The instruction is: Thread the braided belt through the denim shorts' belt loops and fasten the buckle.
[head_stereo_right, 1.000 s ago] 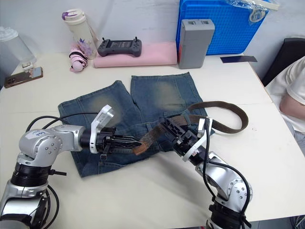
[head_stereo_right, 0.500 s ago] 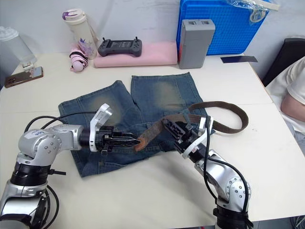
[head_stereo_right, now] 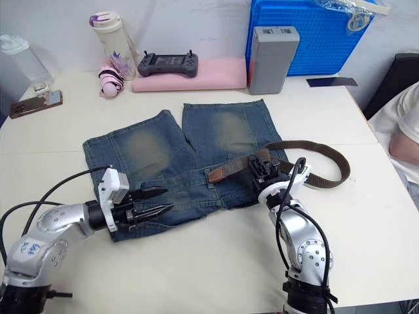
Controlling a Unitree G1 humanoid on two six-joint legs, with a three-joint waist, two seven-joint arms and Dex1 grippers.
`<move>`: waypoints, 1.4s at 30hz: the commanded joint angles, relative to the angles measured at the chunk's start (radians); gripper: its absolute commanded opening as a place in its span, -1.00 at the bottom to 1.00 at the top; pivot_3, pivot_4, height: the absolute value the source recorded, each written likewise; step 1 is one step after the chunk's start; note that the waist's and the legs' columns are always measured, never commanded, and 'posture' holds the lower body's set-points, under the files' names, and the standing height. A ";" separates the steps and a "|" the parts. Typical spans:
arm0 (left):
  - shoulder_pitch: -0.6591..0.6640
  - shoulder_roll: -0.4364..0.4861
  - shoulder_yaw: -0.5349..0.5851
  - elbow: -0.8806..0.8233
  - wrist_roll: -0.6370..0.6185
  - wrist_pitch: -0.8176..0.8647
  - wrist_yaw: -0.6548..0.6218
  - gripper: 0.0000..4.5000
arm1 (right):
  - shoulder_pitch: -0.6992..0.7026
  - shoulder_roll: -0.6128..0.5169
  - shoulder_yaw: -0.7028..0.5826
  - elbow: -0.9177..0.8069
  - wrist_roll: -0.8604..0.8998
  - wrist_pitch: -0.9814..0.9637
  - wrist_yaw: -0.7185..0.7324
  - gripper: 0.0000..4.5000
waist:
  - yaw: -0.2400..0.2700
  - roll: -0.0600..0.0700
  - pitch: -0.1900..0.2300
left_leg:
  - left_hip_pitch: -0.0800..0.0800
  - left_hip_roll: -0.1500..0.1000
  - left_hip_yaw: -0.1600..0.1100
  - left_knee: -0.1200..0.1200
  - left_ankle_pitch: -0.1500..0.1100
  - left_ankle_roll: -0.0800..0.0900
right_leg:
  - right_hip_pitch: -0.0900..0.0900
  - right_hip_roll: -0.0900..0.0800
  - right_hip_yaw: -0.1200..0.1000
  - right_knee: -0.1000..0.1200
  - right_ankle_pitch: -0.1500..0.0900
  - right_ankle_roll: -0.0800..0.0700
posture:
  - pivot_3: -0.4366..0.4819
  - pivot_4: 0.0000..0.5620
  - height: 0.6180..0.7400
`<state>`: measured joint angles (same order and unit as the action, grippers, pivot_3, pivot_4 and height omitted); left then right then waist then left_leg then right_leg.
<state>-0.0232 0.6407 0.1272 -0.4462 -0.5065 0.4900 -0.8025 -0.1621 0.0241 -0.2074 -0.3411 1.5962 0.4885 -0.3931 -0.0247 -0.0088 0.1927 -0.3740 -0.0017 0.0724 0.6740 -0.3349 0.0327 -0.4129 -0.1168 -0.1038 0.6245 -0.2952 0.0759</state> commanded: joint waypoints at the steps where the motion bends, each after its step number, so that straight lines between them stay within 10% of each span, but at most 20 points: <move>1: 0.023 -0.026 0.004 -0.035 0.054 -0.115 0.025 0.24 | -0.007 0.023 -0.021 -0.020 0.008 -0.040 -0.009 -1.00 | -0.001 0.000 0.000 | 0.000 0.000 0.000 0.000 0.000 0.000 | 0.000 0.000 0.000 0.000 0.000 0.000 | -0.05 -0.47 0.74; 42: 0.000 -0.034 -0.026 -0.032 0.066 -0.111 0.041 0.24 | -0.033 0.049 0.077 0.082 -0.227 0.026 -0.031 -1.00 | -0.003 0.000 0.000 | 0.002 0.000 0.000 -0.004 0.001 -0.001 | 0.000 0.001 0.000 0.000 0.000 0.000 | -0.05 -0.47 0.74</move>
<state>-0.0292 0.5997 0.0988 -0.4538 -0.4334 0.3848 -0.7607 -0.1938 0.0764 -0.1283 -0.2535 1.3828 0.5026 -0.4244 -0.0282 -0.0085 0.1928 -0.3720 -0.0018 0.0726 0.6702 -0.3341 0.0317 -0.4125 -0.1161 -0.1040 0.6247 -0.2952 0.0759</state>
